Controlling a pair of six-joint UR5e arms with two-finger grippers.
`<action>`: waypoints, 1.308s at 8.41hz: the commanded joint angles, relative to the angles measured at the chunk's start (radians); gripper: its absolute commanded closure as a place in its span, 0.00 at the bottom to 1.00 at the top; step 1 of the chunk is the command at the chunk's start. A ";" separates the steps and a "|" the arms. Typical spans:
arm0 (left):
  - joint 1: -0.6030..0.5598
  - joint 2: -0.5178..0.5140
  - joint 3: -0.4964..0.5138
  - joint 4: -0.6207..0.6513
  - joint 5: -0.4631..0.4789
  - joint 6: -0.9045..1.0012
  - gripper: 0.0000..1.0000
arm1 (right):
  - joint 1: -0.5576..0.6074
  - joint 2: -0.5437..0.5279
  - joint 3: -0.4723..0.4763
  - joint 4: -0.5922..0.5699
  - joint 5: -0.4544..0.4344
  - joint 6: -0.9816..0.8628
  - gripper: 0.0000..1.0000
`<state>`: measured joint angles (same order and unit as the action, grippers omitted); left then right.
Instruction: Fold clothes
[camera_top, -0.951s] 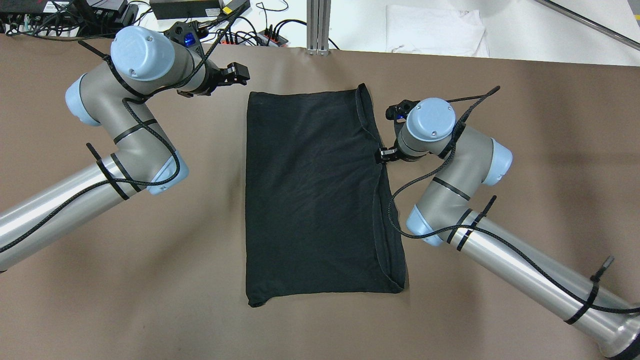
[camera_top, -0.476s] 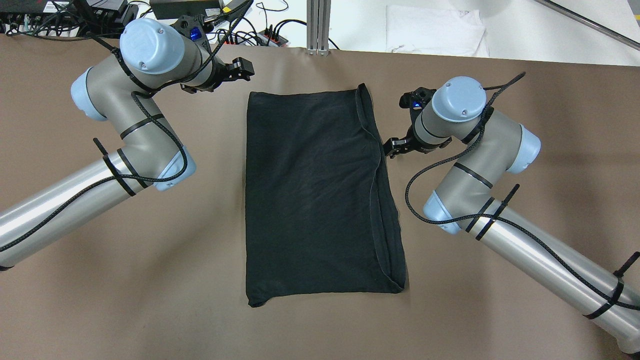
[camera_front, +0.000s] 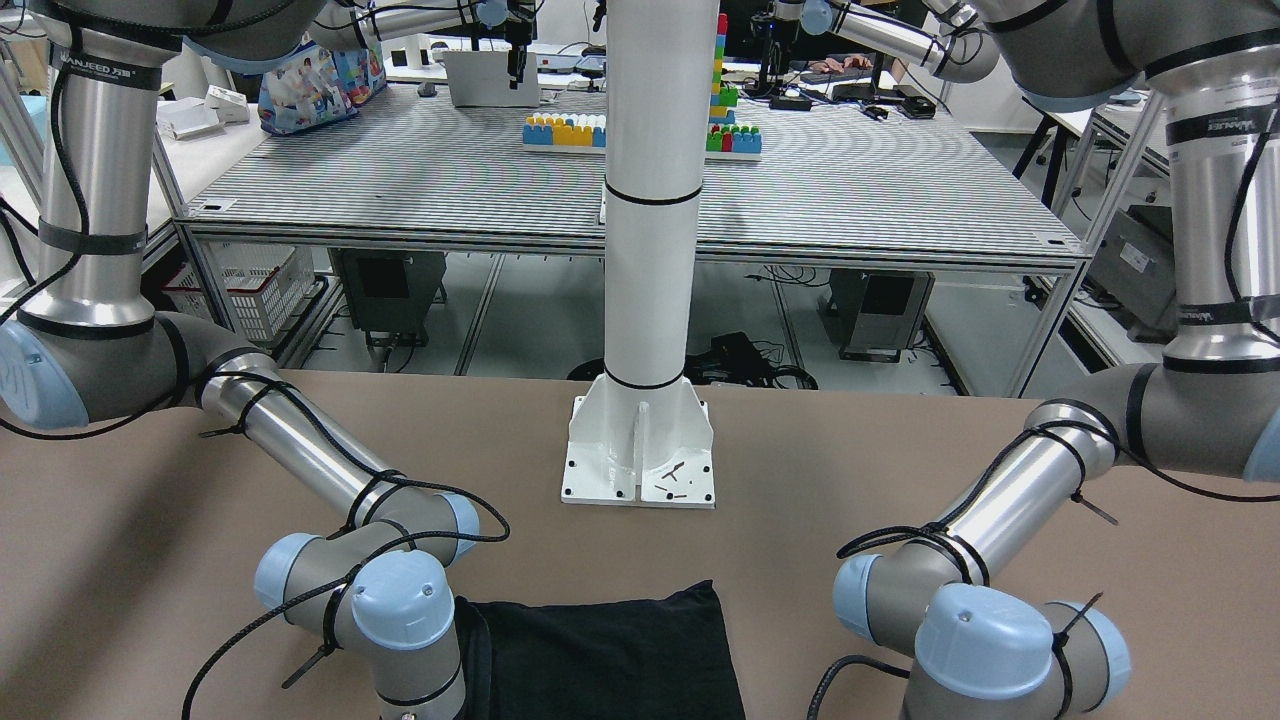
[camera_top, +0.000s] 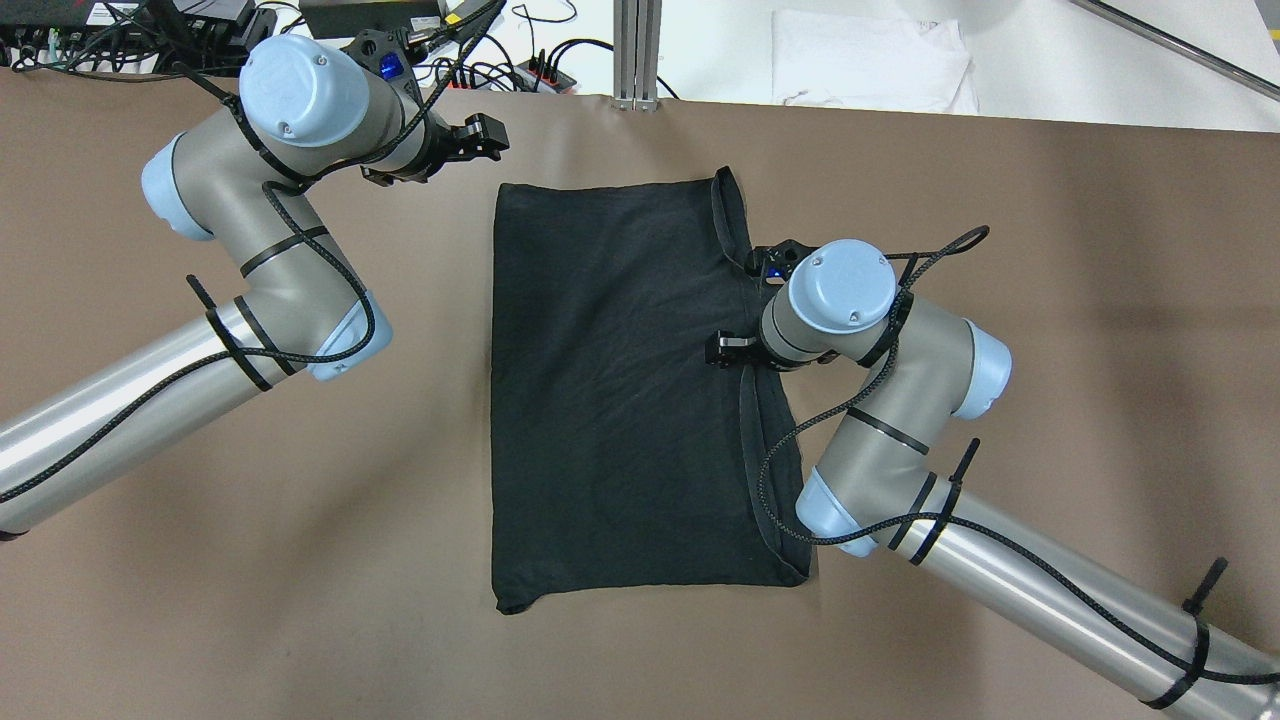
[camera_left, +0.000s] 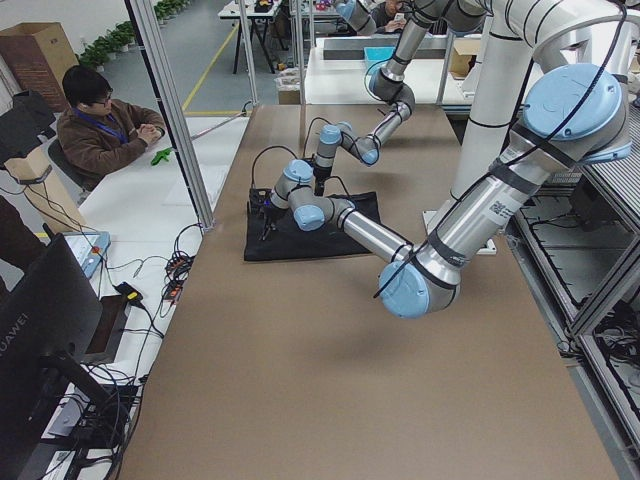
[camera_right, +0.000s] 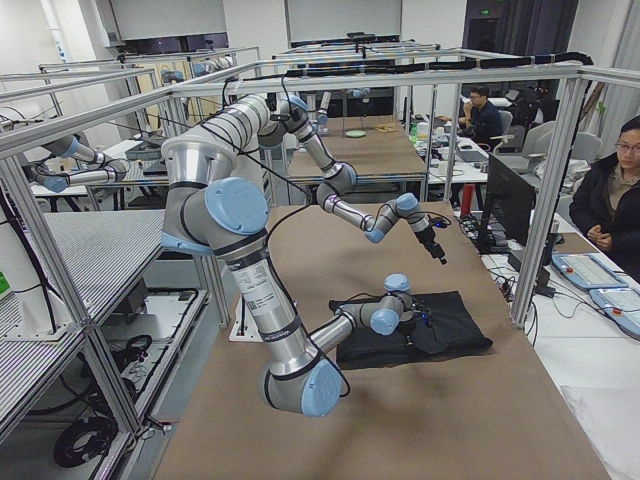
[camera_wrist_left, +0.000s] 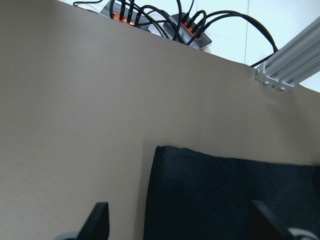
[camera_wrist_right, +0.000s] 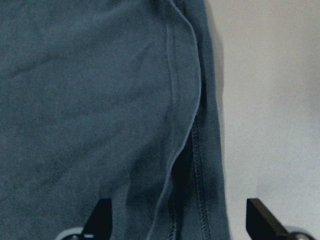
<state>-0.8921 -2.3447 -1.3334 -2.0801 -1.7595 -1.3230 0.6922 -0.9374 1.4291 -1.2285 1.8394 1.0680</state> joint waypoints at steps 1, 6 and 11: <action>0.001 -0.001 0.000 0.000 0.000 -0.001 0.00 | -0.017 -0.046 0.019 0.000 -0.020 0.012 0.06; 0.002 -0.008 0.003 0.005 0.005 -0.012 0.00 | 0.058 -0.239 0.165 0.000 0.065 -0.134 0.06; -0.011 -0.007 0.002 0.003 -0.008 0.011 0.00 | 0.089 0.076 0.004 0.014 0.081 -0.132 0.06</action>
<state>-0.8919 -2.3524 -1.3305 -2.0756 -1.7579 -1.3258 0.7829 -1.0345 1.5529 -1.2268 1.9521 0.9364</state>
